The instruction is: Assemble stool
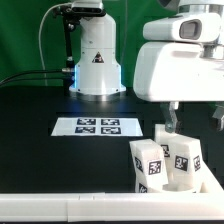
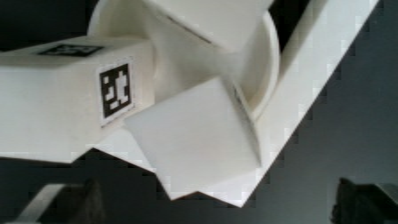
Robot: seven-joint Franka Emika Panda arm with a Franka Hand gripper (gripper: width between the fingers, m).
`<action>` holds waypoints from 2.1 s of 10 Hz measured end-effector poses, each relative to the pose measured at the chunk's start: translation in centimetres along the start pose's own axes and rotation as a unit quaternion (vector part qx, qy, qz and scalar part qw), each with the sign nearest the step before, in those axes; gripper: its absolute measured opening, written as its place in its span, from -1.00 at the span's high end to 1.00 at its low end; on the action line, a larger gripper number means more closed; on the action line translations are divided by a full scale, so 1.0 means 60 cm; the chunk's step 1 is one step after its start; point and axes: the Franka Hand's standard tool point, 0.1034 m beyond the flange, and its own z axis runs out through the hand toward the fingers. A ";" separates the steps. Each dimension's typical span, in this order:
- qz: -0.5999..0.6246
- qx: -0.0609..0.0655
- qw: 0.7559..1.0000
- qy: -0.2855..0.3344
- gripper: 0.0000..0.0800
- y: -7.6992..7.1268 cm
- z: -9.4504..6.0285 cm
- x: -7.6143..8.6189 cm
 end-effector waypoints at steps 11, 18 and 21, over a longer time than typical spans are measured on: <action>-0.045 -0.003 0.998 -0.037 -0.30 -0.002 0.052 0.014; 0.345 -0.016 0.938 -0.017 0.16 -0.005 0.050 0.022; 0.568 0.035 0.822 -0.022 0.16 0.017 0.045 0.028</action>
Offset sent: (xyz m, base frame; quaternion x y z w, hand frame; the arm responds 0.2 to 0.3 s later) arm 0.0000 0.0000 0.0000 0.0000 0.0000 -0.1296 0.9916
